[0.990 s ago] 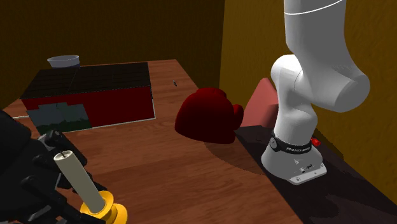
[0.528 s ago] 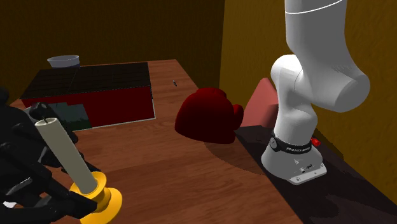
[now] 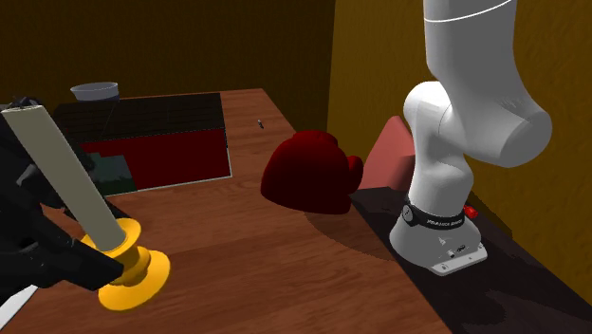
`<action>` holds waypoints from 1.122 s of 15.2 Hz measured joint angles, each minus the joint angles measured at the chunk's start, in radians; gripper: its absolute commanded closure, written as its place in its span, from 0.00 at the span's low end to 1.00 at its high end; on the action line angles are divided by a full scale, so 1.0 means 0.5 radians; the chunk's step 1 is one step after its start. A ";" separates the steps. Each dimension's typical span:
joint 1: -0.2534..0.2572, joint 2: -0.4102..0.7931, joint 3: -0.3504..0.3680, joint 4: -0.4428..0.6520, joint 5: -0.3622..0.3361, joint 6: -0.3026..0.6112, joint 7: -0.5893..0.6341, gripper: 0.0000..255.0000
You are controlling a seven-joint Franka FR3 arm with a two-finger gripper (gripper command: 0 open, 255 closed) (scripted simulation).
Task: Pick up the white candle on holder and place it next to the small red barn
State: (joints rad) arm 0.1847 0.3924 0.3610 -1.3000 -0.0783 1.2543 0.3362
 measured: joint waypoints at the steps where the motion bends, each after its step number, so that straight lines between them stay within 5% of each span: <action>1: 0.003 -0.004 0.002 0.017 0.002 -0.021 0.004 1.00; 10: 0.056 0.096 0.006 0.422 -0.024 -0.326 0.023 1.00; 17: -0.184 -0.199 -0.068 0.029 -0.022 -0.219 -0.264 1.00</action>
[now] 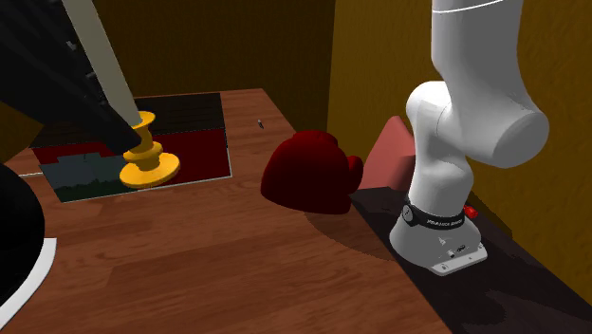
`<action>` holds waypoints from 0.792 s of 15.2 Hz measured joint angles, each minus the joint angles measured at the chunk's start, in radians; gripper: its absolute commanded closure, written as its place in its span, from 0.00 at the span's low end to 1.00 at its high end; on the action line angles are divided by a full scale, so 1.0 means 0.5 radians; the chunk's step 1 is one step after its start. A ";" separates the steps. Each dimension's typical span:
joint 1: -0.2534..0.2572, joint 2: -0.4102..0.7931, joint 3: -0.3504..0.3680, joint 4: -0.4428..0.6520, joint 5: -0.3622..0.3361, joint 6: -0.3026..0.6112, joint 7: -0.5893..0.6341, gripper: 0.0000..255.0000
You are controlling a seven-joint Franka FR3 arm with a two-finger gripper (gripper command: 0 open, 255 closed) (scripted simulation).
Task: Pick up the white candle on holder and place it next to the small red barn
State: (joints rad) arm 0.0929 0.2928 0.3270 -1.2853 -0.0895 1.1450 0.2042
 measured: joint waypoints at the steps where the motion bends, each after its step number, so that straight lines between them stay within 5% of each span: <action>1: -0.038 -0.057 -0.015 -0.084 0.002 0.032 -0.049 1.00; 12: -0.367 -0.319 -0.224 -0.427 -0.112 0.163 -0.598 1.00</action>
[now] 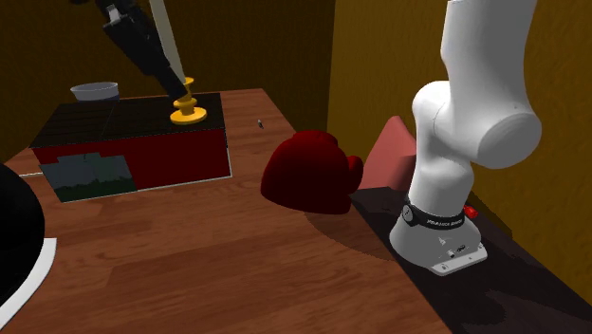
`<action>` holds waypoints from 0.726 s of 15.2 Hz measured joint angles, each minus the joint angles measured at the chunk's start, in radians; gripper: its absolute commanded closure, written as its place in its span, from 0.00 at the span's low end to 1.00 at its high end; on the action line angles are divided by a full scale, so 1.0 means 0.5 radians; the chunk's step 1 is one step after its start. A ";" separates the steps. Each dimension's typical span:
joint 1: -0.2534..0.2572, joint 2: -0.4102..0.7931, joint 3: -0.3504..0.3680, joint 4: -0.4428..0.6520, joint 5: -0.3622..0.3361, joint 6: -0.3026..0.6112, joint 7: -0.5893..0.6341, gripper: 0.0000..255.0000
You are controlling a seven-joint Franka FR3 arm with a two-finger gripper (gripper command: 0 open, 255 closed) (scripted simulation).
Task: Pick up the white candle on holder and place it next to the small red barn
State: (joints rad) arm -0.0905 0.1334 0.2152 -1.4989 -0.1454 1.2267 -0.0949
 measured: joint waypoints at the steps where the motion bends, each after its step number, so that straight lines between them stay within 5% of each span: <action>1: -0.028 -0.016 -0.021 -0.013 -0.014 0.004 -0.051 1.00; 11: -0.283 -0.039 -0.232 -0.056 -0.164 0.106 -0.529 1.00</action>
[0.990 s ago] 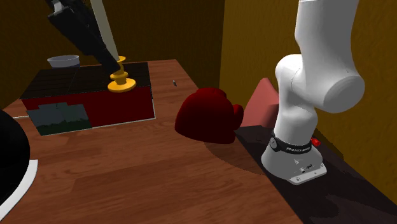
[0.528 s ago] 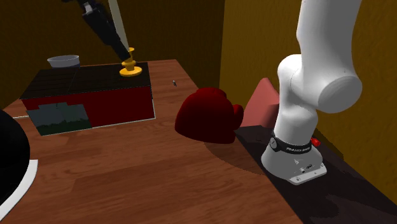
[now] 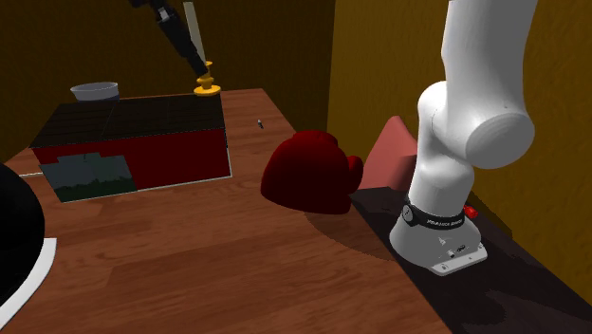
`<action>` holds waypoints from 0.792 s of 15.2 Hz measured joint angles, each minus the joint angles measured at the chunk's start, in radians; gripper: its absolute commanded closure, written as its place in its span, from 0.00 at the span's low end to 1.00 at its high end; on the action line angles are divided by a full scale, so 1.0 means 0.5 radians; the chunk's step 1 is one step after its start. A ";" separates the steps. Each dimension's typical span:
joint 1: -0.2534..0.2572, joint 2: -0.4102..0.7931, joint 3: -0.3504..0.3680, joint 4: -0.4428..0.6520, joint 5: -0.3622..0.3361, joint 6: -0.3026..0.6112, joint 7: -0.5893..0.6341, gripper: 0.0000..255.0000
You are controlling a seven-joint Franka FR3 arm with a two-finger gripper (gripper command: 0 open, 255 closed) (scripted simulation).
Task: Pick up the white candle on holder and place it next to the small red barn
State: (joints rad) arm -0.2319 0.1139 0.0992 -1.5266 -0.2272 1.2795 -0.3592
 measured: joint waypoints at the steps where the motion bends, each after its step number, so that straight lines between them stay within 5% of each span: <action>1: -0.025 0.028 -0.022 0.036 -0.018 0.004 -0.050 1.00; 12: -0.109 0.049 -0.086 -0.131 -0.052 0.220 -0.153 1.00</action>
State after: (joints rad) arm -0.2865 0.1382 0.0565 -1.5923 -0.2529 1.3896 -0.4359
